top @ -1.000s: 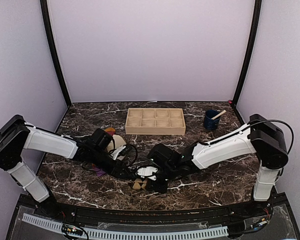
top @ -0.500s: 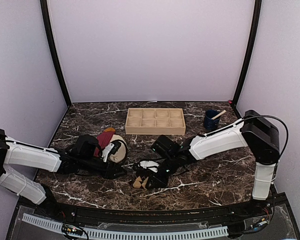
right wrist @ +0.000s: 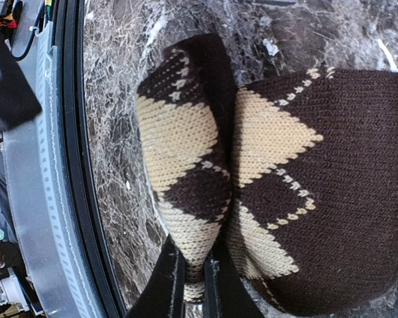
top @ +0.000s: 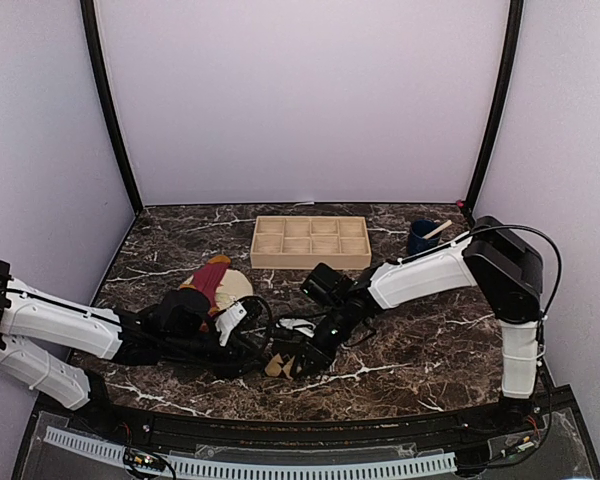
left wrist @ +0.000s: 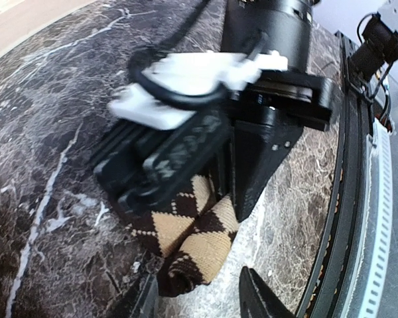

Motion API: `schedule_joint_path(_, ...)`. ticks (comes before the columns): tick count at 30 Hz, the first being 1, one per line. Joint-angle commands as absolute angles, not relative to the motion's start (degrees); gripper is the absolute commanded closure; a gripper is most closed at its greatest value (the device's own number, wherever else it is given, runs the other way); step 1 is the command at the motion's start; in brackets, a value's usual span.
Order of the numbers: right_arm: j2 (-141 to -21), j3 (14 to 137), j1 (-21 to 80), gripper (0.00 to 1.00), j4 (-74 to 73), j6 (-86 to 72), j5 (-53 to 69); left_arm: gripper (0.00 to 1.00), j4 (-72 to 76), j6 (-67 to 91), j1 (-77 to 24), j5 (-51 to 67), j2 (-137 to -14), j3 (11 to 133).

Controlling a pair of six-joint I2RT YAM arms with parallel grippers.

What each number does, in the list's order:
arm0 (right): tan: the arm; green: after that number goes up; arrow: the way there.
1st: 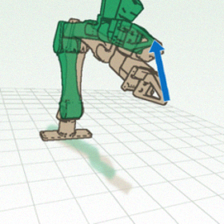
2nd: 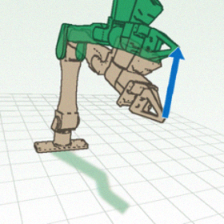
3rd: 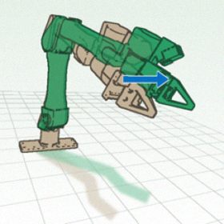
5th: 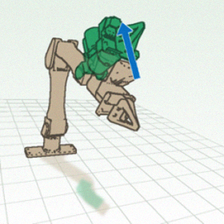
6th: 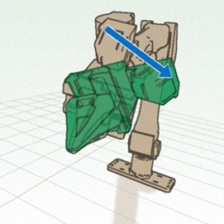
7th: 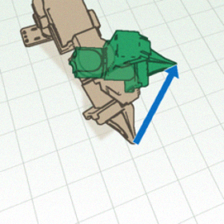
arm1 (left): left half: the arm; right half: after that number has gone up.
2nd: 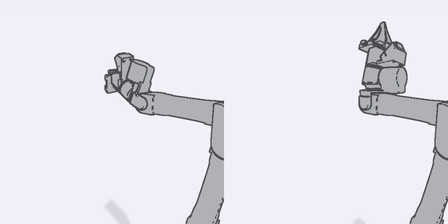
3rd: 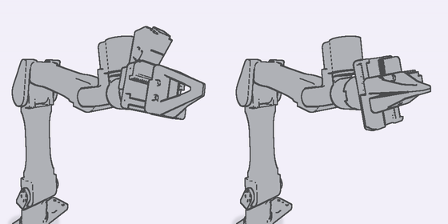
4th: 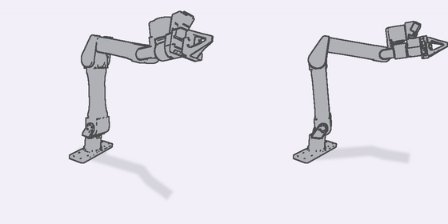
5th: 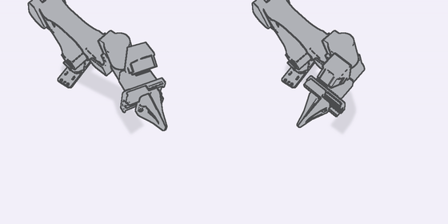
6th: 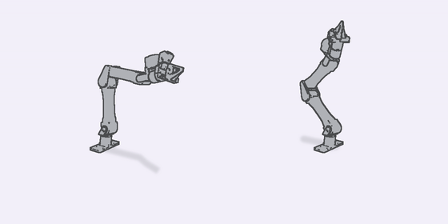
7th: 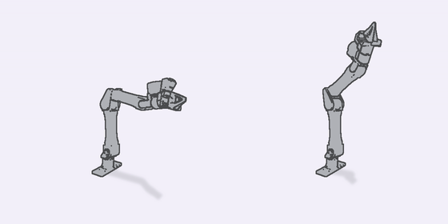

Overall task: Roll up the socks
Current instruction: Roll the sock at the center of the board.

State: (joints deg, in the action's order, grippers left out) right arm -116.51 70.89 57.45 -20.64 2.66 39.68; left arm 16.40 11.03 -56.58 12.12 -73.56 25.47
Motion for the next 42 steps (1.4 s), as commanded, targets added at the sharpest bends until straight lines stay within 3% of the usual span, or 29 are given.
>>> schedule_joint_path(1,-119.52,71.72,56.93,0.94,-27.29,3.46,41.03,0.56,13.63,5.55,-59.14,8.33,-76.15,28.77)
schedule_joint_path(23,-121.19,74.68,55.59,0.95,-31.11,5.19,43.48,0.57,5.65,-3.88,-64.92,3.75,-87.37,37.45)
schedule_joint_path(30,-121.63,74.97,55.22,0.96,-31.20,5.36,44.28,0.76,3.52,-4.50,-65.00,5.25,-90.06,38.82)
schedule_joint_path(34,-121.80,75.15,54.98,0.96,-31.29,5.36,44.66,0.82,3.47,-4.58,-65.04,6.02,-90.98,39.37)
schedule_joint_path(39,-121.75,75.08,54.68,0.96,-31.05,5.24,44.74,1.00,2.88,-4.52,-64.98,7.26,-91.94,40.05)
schedule_joint_path(42,-121.73,74.66,54.59,0.96,-30.58,4.85,44.51,1.00,2.86,-4.36,-64.95,8.19,-92.00,40.21)
